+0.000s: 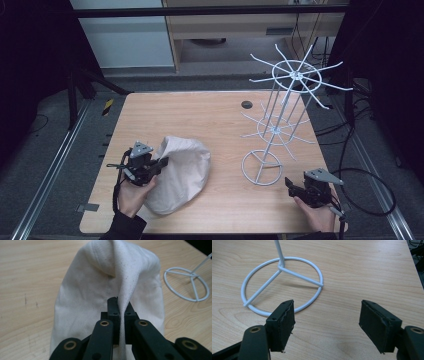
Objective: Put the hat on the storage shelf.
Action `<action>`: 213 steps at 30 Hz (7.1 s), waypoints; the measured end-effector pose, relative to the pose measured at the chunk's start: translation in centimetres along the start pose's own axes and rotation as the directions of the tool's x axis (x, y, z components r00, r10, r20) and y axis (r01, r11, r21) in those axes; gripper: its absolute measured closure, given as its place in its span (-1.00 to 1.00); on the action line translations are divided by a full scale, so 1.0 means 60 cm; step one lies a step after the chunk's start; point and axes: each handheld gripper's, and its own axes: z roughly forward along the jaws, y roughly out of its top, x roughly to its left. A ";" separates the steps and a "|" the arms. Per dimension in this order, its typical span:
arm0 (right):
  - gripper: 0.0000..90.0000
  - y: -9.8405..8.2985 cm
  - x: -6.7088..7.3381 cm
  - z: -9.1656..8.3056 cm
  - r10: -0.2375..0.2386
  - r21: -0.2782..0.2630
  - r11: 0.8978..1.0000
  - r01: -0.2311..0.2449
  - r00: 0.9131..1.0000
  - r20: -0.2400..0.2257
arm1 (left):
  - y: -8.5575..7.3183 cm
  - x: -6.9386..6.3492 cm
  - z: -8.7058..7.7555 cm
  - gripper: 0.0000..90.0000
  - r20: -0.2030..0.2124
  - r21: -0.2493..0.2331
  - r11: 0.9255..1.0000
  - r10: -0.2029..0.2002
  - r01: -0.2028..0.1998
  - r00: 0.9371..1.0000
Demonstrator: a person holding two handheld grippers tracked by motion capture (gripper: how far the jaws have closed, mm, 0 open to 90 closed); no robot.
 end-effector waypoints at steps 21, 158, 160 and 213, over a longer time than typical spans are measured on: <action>-0.39 -0.001 0.000 -0.003 -0.017 -0.043 0.999 0.016 1.000 -0.008 | 0.020 -0.017 -0.092 0.97 0.006 -0.287 0.956 0.062 -0.057 0.998; -0.45 -0.004 0.005 -0.003 -0.046 -0.088 0.995 0.045 0.999 -0.014 | 0.222 -0.146 -0.138 0.97 0.319 -0.776 0.611 0.167 0.156 0.933; -0.45 -0.004 0.004 -0.003 -0.048 -0.087 0.995 0.046 0.999 -0.014 | 0.226 -0.146 -0.132 0.97 0.322 -0.773 0.614 0.164 0.159 0.932; -0.45 -0.005 0.003 -0.003 -0.051 -0.084 0.995 0.050 0.999 -0.011 | 0.196 -0.130 -0.028 0.93 0.319 -0.604 0.796 0.194 0.042 0.928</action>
